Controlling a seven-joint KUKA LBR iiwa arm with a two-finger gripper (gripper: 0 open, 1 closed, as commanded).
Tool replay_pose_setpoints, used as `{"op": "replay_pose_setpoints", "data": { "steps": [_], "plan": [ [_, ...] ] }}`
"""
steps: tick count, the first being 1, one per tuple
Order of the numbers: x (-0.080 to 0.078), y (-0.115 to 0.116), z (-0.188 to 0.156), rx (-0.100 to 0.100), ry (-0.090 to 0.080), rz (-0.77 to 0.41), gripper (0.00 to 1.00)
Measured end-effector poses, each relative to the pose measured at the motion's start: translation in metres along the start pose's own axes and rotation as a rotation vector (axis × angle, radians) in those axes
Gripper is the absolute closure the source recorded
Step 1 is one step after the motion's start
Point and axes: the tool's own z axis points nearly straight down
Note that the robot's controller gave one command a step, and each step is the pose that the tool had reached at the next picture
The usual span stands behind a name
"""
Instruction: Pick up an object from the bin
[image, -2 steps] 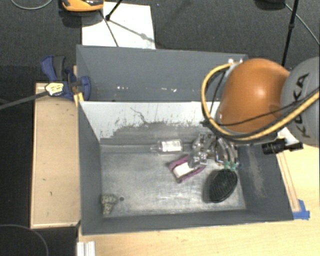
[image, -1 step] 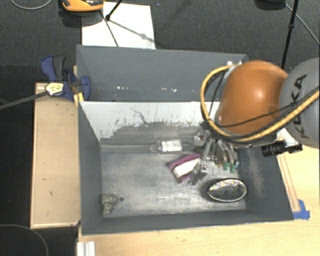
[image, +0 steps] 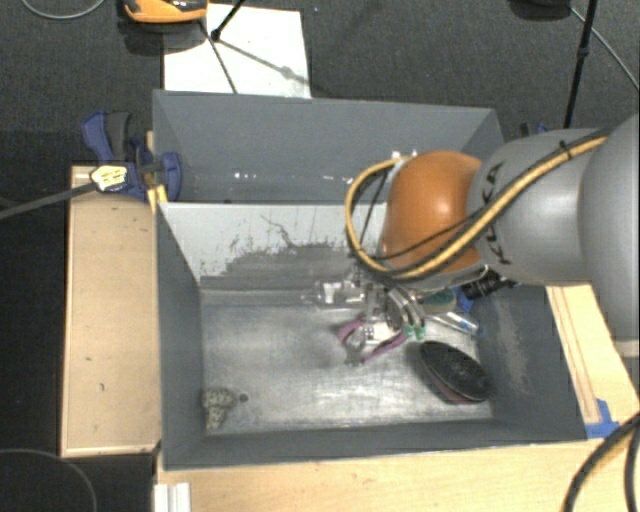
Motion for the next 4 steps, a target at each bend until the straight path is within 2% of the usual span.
{"op": "replay_pose_setpoints", "data": {
  "steps": [1, 2, 3, 4],
  "plan": [
    [0.006, -0.021, 0.038, -0.004, -0.005, 0.164, 0.0],
    [0.003, -0.022, 0.036, -0.005, -0.017, 0.168, 1.0],
    [0.006, -0.022, 0.039, -0.003, -0.006, 0.167, 0.0],
    [-0.006, -0.058, 0.04, -0.007, -0.01, 0.429, 0.0]
  ]
}}
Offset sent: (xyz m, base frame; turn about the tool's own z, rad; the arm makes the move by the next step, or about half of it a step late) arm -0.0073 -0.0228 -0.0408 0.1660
